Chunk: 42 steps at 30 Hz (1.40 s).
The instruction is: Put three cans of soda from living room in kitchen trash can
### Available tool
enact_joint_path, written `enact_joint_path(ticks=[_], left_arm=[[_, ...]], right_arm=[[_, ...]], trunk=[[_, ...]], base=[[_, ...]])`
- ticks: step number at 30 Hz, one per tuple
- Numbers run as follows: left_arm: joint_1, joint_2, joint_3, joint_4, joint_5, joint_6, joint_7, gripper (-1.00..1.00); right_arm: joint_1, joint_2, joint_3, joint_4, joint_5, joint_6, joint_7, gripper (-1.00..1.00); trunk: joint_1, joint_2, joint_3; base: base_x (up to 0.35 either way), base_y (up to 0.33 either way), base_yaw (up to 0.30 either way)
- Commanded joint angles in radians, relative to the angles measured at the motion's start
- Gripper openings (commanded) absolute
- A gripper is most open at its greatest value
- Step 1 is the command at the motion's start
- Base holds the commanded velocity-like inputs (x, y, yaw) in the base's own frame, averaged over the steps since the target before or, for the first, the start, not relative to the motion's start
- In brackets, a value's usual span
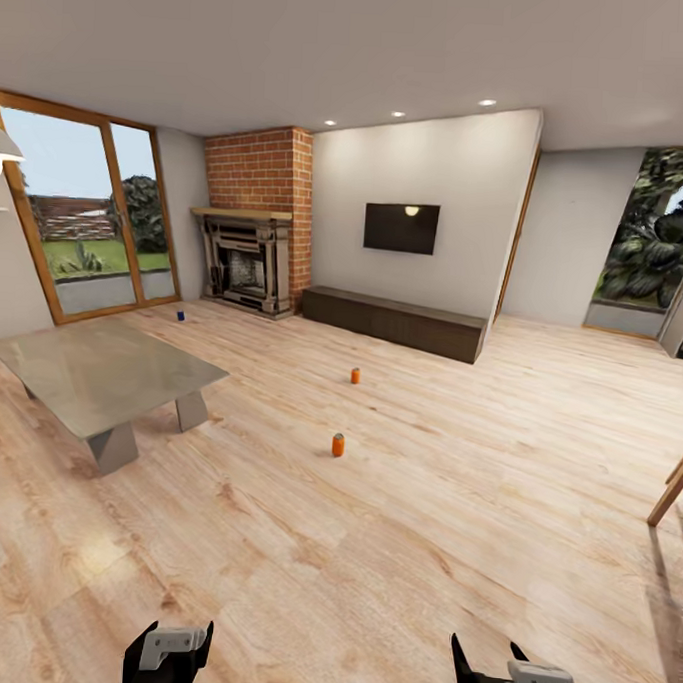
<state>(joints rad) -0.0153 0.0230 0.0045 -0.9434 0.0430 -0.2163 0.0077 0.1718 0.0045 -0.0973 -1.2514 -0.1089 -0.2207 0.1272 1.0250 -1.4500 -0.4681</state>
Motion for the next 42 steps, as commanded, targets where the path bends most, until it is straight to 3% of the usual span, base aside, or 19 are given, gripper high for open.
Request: enact_joint_path(ticks=[1,17,31,42], left_arm=[[0.000,0.000,0.000,0.000,0.000,0.000,0.000,1.00],[0.000,0.000,0.000,0.000,0.000,0.000,0.000,1.00],[0.000,0.000,-0.001,0.000,-0.001,0.001,0.000,1.00],[0.000,-0.001,-0.003,0.000,-0.004,0.002,0.000,1.00]], right_arm=[[0.000,0.000,-0.001,0.000,0.000,0.000,0.000,1.00],[0.000,0.000,-0.004,0.000,0.000,0.000,0.000,1.00],[0.000,0.000,-0.005,0.000,0.001,-0.001,0.002,1.00],[0.000,0.000,-0.005,0.000,0.005,-0.001,0.002,1.00]], trunk=[[0.000,0.000,-0.001],[0.000,0.000,-0.019],[0.000,0.000,-0.030],[0.000,0.000,-0.030]], base=[[0.000,0.000,-0.184],[0.031,0.030,-0.184],[0.248,0.198,-0.110],[0.280,-0.027,-0.004]])
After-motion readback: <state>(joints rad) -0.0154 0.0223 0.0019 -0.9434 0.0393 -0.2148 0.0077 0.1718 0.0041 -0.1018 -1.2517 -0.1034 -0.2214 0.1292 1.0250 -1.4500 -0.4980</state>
